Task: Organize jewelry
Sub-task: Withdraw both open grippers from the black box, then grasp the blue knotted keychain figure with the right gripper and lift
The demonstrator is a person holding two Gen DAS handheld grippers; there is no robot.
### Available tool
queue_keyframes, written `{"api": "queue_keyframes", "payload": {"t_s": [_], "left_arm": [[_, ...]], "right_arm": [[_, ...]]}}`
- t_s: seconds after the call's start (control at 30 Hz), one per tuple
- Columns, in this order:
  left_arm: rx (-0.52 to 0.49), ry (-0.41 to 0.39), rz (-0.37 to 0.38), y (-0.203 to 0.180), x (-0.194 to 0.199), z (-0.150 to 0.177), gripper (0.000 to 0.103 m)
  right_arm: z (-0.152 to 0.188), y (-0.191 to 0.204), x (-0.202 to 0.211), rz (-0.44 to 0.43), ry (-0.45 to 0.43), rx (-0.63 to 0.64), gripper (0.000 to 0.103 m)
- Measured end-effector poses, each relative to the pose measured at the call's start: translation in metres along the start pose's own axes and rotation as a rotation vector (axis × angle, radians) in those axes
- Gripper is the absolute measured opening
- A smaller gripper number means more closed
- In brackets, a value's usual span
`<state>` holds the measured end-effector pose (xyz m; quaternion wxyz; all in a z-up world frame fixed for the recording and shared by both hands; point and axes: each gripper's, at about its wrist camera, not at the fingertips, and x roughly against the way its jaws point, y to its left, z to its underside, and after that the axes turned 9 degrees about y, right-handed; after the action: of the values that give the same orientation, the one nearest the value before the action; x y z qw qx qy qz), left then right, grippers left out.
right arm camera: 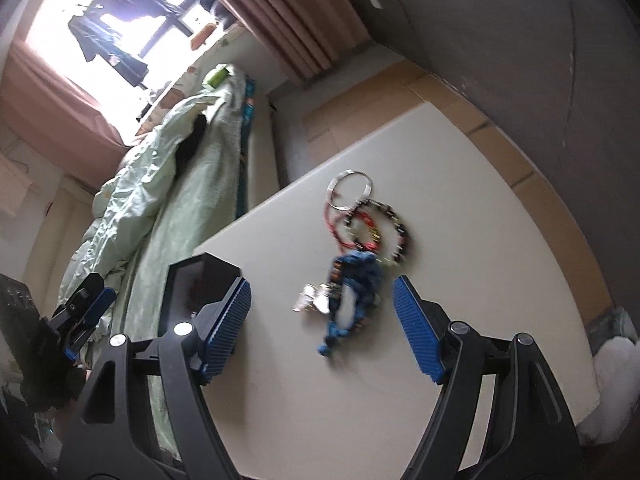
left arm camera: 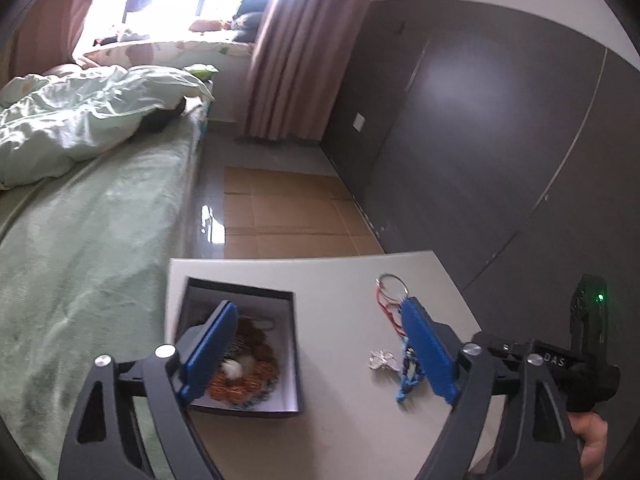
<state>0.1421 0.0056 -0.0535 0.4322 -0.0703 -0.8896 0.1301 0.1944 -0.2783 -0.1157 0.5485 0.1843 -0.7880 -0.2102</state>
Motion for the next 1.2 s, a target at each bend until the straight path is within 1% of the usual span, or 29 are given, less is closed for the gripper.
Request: {"api": "queue_keyframes", "payload": {"t_s": [0.1,0.13,0.2,0.23,0.27,0.33,0.43,0.5,0.57,0.6,0.63,0.73,0.87,0.93,1.0,1.03,1.07,1.1,1.17,1.2], "left_arm": [[-0.016,0.035,0.008,-0.011,-0.016,0.003,0.069],[-0.025,0.052,0.006,-0.016,-0.023,0.005,0.065],[-0.033,0.076,-0.003,-0.022,-0.033,0.008,0.06],[-0.027,0.086,-0.011,-0.023,-0.038,0.01,0.056],[-0.011,0.097,-0.02,-0.024,-0.044,0.012,0.055],[0.002,0.122,-0.013,-0.026,-0.053,0.013,0.05],[0.0,0.13,-0.029,-0.03,-0.061,0.016,0.048],[0.002,0.134,-0.029,-0.032,-0.064,0.015,0.046],[0.006,0.134,-0.044,-0.032,-0.067,0.013,0.045],[0.012,0.136,-0.064,-0.031,-0.069,0.012,0.043],[0.021,0.141,-0.087,-0.03,-0.071,0.012,0.041],[0.04,0.141,-0.109,-0.026,-0.073,0.009,0.04],[0.044,0.128,-0.104,-0.024,-0.073,0.006,0.04],[0.054,0.127,-0.093,-0.021,-0.075,0.004,0.04],[0.061,0.12,-0.095,-0.022,-0.074,0.004,0.04],[0.064,0.115,-0.098,-0.022,-0.074,0.003,0.04],[0.065,0.112,-0.1,-0.024,-0.075,0.002,0.04],[0.065,0.107,-0.098,-0.025,-0.075,0.002,0.04],[0.06,0.105,-0.097,-0.027,-0.076,0.002,0.04],[0.058,0.105,-0.094,-0.028,-0.077,0.002,0.04]], "right_arm": [[-0.002,-0.01,-0.005,0.013,0.03,-0.029,0.074],[-0.002,-0.012,-0.007,0.012,0.038,-0.035,0.074],[-0.004,-0.014,-0.013,0.01,0.059,-0.044,0.074],[-0.005,-0.013,-0.016,0.01,0.065,-0.046,0.074],[-0.006,-0.012,-0.018,0.011,0.07,-0.046,0.074],[-0.009,-0.009,-0.026,0.021,0.085,-0.043,0.074],[-0.014,-0.001,-0.037,0.054,0.102,-0.021,0.074],[-0.016,0.003,-0.043,0.1,0.101,-0.004,0.074],[-0.017,0.007,-0.048,0.154,0.094,0.018,0.074],[-0.017,0.01,-0.05,0.177,0.092,0.032,0.074],[-0.018,0.011,-0.054,0.184,0.094,0.038,0.074],[-0.02,0.011,-0.064,0.202,0.111,0.04,0.074],[-0.022,0.014,-0.079,0.266,0.126,0.059,0.074],[-0.022,0.017,-0.086,0.269,0.146,0.068,0.071],[-0.021,0.021,-0.093,0.274,0.168,0.093,0.071],[-0.021,0.022,-0.096,0.284,0.177,0.105,0.068],[-0.02,0.023,-0.099,0.291,0.187,0.111,0.062],[-0.02,0.024,-0.099,0.3,0.178,0.121,0.06],[-0.02,0.023,-0.099,0.335,0.174,0.13,0.031],[-0.021,0.018,-0.097,0.32,0.176,0.119,0.03]]}}
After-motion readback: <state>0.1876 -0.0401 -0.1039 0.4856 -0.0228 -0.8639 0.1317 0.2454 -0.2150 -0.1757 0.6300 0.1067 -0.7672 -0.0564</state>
